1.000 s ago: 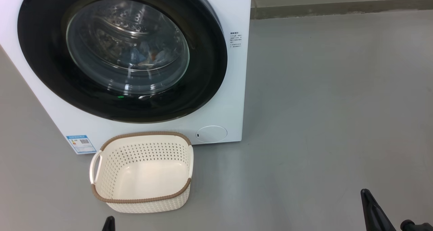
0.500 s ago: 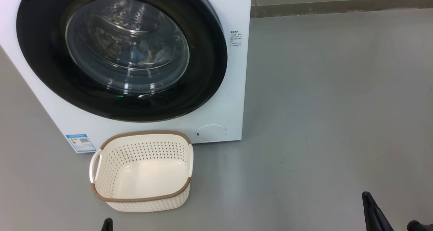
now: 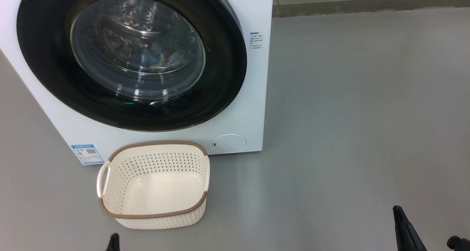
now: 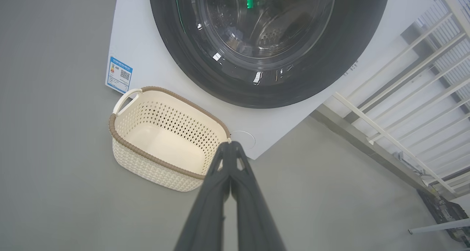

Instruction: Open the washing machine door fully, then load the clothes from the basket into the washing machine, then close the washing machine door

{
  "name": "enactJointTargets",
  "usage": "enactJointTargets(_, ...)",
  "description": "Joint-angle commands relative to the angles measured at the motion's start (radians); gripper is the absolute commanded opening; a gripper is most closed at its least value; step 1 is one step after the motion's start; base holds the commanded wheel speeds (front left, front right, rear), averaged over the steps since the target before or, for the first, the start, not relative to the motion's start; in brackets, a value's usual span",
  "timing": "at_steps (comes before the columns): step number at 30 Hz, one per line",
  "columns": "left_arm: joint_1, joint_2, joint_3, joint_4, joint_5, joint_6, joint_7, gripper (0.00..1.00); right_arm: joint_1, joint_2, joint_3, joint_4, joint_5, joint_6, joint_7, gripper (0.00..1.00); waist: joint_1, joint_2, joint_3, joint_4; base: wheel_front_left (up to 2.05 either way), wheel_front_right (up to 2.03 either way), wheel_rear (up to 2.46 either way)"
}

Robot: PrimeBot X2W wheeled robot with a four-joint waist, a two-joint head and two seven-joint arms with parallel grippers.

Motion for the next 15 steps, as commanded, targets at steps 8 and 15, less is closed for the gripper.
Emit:
enactJointTargets(8, -0.058, 0.02, 0.024, -0.013, -0.1, -0.001, 0.026, 0.0, -0.068, -0.016, 0.011, -0.002, 0.118, -0.002, 0.026, 0.0, -0.0001, 0.0, 0.003, 0.0, 0.0, 0.0, 0.0)
enactJointTargets(15, -0.073, 0.022, 0.031, -0.009, -0.17, -0.001, 0.045, 0.0, -0.086, -0.018, 0.014, 0.013, 0.202, -0.002, 0.046, 0.0, -0.0002, 0.0, 0.005, 0.0, 0.0, 0.0, 0.0)
